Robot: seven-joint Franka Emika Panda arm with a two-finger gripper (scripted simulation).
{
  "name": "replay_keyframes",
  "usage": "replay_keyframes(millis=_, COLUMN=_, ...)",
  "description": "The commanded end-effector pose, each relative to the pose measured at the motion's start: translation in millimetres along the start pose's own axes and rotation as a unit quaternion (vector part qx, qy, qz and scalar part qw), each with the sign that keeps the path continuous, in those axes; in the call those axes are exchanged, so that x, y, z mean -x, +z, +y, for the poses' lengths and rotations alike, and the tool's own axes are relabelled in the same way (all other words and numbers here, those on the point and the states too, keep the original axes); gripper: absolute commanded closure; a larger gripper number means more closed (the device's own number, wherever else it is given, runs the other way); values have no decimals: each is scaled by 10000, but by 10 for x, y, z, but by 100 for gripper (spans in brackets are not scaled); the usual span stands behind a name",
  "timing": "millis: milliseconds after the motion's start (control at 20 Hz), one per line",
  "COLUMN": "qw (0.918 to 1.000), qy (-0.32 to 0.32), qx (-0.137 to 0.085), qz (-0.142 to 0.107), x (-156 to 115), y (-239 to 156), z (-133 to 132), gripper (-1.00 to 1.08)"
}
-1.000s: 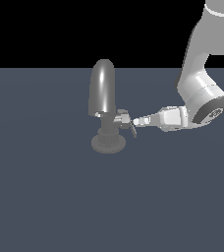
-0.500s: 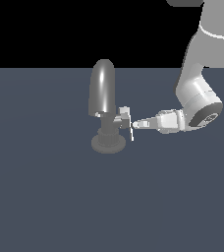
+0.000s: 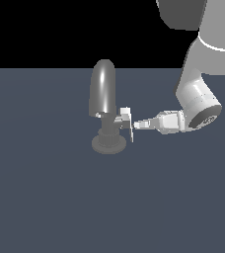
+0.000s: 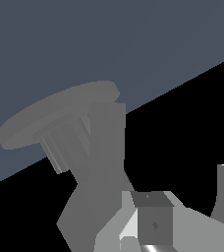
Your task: Turn on the faucet by rotating a designated handle.
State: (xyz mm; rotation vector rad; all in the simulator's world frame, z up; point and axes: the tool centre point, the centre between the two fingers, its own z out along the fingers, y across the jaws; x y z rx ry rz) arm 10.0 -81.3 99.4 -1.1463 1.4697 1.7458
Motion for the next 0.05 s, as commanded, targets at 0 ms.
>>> replay_keyframes(millis=0, qw=9991, qy=320, qx=-276, qz=-19, x=-538, y=75, z=-298, gripper=108)
